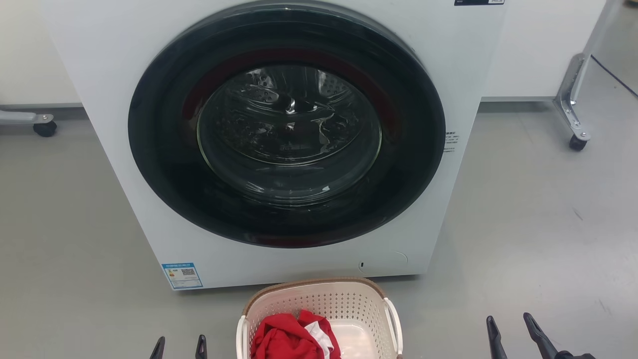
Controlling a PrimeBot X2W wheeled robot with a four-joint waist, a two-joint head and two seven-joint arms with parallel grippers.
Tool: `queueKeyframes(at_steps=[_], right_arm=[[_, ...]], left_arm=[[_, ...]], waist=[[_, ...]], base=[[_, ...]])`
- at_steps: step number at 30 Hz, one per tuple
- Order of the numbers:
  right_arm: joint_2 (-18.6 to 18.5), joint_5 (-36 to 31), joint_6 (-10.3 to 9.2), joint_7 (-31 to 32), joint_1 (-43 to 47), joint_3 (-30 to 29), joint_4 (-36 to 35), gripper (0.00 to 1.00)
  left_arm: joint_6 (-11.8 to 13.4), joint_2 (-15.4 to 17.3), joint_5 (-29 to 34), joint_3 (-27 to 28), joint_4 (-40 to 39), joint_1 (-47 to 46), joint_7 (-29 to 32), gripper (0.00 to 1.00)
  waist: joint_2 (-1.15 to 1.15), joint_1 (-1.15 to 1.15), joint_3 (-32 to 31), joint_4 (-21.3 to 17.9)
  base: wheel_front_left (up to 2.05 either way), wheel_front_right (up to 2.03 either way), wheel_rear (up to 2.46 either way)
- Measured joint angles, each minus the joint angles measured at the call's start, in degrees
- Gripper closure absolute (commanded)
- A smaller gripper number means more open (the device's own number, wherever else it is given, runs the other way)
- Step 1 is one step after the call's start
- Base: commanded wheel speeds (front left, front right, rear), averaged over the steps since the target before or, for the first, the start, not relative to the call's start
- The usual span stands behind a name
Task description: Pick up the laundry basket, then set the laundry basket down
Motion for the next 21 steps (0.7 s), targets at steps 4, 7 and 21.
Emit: queueKeyframes(at_steps=[4,7,21], right_arm=[[0.4,-0.9,0.0,0.1,0.2,-0.4,-0.4,0.0],[0.9,-1.3,0.01,0.1,0.4,-0.2,0.5,1.0],[2.7,6.1,1.59,2.6,0.9,-3.2,2.0,1.0]], left_arm=[[0.0,-0.2,0.1,0.2,-0.2,0.0,0.5,0.0],[0.0,-0.4,0.1,0.0,0.7,0.1,0.5,1.0],[-1.6,-1.0,-7.1,1.8,2.8,-0.1,2.3,1.0]], waist=[[0.0,0.0,0.1,0.0],[0.0,0.0,0.2,0.0],[0.0,0.0,0.3,0.1]], base=[[0.0,0.0,0.0],[0.0,0.0,0.0],[0.0,0.0,0.0]])
